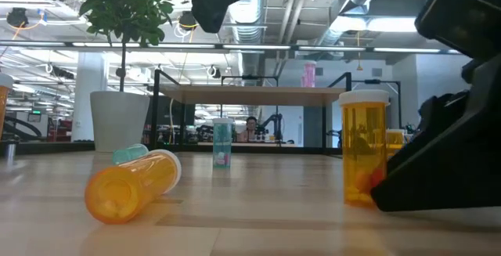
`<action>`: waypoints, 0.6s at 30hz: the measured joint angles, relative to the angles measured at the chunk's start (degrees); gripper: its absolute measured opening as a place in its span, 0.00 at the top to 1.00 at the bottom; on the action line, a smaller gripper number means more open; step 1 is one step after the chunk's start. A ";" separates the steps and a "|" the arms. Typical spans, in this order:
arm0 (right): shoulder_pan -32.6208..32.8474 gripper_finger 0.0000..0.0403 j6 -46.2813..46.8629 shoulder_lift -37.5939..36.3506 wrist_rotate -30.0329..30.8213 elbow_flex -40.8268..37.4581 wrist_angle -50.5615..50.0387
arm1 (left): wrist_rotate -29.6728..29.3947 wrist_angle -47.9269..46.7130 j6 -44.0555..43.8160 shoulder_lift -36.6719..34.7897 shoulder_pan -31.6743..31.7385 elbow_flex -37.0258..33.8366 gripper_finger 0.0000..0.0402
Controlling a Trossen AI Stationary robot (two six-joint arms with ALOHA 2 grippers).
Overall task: Pick and place medicine bottles onto shelf by color
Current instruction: Put the middle orange pill bottle on the shelf
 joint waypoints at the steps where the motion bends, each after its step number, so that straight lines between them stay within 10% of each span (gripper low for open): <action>1: -0.31 0.49 -0.35 0.02 -0.01 0.00 0.04 | -0.01 0.04 -0.02 0.00 -0.26 0.00 0.39; 18: -1.91 0.72 -1.64 -0.46 -0.40 -0.11 -0.32 | -1.75 -0.73 1.65 0.00 -1.20 0.00 0.39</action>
